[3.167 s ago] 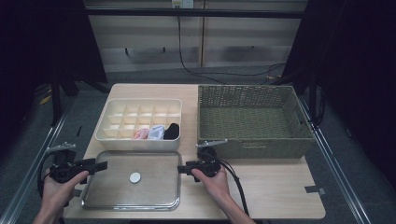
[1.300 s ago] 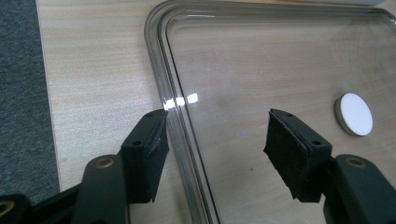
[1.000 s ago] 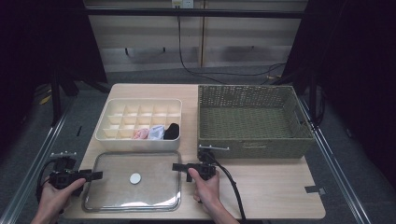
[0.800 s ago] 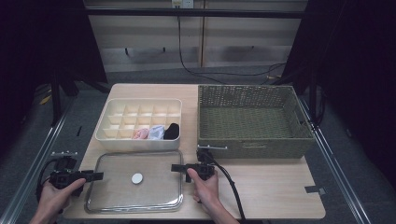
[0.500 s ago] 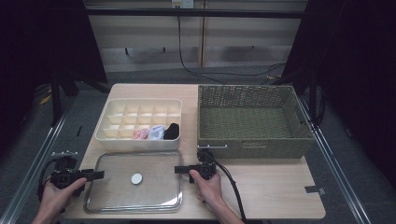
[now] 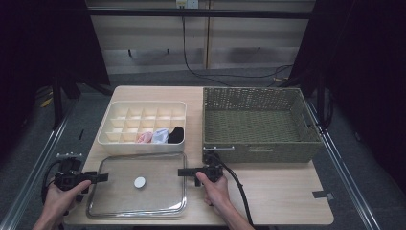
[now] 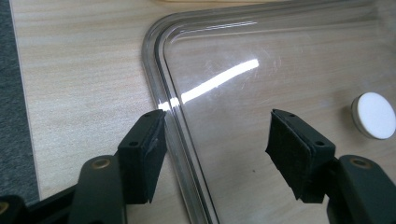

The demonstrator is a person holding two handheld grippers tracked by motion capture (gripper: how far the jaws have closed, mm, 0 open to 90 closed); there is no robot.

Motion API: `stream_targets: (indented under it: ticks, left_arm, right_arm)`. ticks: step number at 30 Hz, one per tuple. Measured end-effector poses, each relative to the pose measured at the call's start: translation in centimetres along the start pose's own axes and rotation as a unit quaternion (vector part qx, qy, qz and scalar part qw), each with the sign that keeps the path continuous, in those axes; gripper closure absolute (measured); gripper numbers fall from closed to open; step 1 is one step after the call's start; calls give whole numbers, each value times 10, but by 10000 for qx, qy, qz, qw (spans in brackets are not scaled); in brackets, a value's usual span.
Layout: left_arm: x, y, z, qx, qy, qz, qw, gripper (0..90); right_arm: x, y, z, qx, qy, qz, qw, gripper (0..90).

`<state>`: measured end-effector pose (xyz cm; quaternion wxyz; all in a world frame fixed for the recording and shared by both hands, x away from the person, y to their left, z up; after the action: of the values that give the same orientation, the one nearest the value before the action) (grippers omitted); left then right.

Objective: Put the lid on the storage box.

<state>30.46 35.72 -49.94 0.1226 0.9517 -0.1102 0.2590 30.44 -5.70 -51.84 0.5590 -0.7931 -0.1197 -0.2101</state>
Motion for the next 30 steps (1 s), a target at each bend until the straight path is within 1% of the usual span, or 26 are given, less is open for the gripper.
stream_targets:
  ticks: [1,2,3,4,5,6,7,8,9,10,11,12,14,15,17,19,21,23,25,28,29,30]
  left_arm:
    - [0,0,0,-21,-12,23,10000,374]
    - [0,0,0,-38,-3,4,10000,374]
    - [0,-1,0,-75,-9,19,10000,375]
    - [0,-1,0,-76,15,8,10000,375]
    - [0,0,0,-74,28,-12,10000,375]
    - [-1,0,1,-69,67,-24,10000,375]
    - [-1,-1,1,-95,55,4,9999,375]
    - [-1,-2,1,-118,70,-16,9999,375]
    - [-1,-1,1,-105,97,-49,9999,381]
    - [-1,-2,1,-98,108,-2,9999,386]
    - [-1,-2,1,-100,113,-47,9999,385]
    - [0,-2,1,-113,107,-59,9999,381]
    - [-1,-2,1,-106,130,-78,9998,367]
    - [-1,-2,1,-127,146,-106,9998,342]
    - [-1,-3,1,-143,136,-125,9997,315]
    - [-1,-3,1,-124,141,-153,9997,304]
    - [0,-2,1,-94,111,-98,9998,278]
    - [0,0,2,-84,119,-104,9998,251]
    - [0,-1,2,-132,112,-79,9998,247]
    - [0,-3,2,-192,120,-168,9996,247]
    - [0,-4,2,-159,133,-153,9997,247]
    - [-1,-3,2,-154,187,-214,9995,247]
  right_arm:
    - [1,-1,0,35,-3,-17,10000,643]
    - [1,-2,2,93,-56,-5,9999,634]
    - [1,-3,4,136,-128,-42,9998,640]
    - [1,-3,6,103,-132,-69,9998,665]
    - [0,-4,7,35,-129,-82,9999,668]
    - [1,-2,7,54,-153,-63,9998,672]
    - [1,-1,7,40,-190,-111,9998,670]
    - [1,-1,7,0,-239,-49,9997,672]
    - [0,0,6,6,-258,-63,9996,673]
    - [0,1,6,-5,-263,-55,9996,680]
    - [1,1,5,-20,-242,-61,9997,688]
    - [1,3,5,9,-179,-196,9996,694]
    - [2,2,3,32,-173,-215,9996,704]
    - [2,2,3,43,-181,-234,9996,706]
    - [1,1,1,-63,-130,-306,9994,720]
    - [1,1,0,-47,-94,-285,9995,728]
    - [1,1,-1,-12,-50,-275,9996,734]
    - [2,1,-2,1,-35,-314,9995,738]
    - [1,1,-2,38,-15,-318,9995,745]
    - [1,0,-2,72,30,-367,9993,749]
    - [1,0,-2,89,34,-388,9992,751]
    - [1,-1,-3,81,46,-407,9991,750]
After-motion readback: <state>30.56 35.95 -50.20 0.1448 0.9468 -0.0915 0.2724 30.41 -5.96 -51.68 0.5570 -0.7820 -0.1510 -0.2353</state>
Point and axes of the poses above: each handheld gripper's, and its own axes: z roughly forward along the jaws, x roughly out of its top, y roughly to its right, the point moved 2 cm from there along z, roughly forward along the jaws, and after that the axes turned 13 degrees about x, right-handed, at the moved point
